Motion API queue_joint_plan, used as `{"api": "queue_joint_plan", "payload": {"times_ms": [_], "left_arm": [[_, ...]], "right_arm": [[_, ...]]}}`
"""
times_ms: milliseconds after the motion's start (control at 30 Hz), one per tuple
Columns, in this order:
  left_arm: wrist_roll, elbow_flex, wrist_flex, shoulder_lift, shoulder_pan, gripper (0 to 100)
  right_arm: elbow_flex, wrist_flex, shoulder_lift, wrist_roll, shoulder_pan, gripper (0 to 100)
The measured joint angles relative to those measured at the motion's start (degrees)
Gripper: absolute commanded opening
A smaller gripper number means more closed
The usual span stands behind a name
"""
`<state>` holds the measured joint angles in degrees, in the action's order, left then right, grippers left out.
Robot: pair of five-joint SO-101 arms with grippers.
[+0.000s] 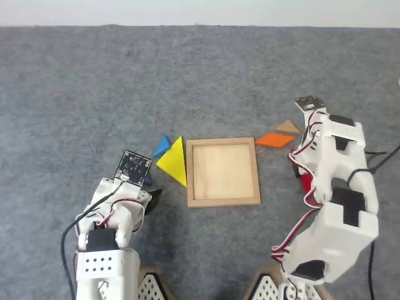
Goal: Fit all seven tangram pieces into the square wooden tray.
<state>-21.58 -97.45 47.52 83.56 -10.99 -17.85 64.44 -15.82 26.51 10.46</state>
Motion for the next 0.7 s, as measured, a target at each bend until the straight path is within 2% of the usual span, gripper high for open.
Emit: {"api": "queue_joint_plan", "payload": {"times_ms": [267, 467, 700], "left_arm": [[0.0, 0.0, 0.0, 0.0, 0.0, 33], [0.0, 0.0, 0.0, 0.0, 0.0, 33], [0.0, 0.0, 0.0, 0.0, 0.0, 33]], "right_arm": [[-0.1, 5.1, 10.2, -7.2, -2.4, 14.4], [-0.1, 12.0, 19.0, -15.2, -11.3, 14.4], [-0.1, 12.8, 19.6, -23.7, -23.4, 14.3]]}}
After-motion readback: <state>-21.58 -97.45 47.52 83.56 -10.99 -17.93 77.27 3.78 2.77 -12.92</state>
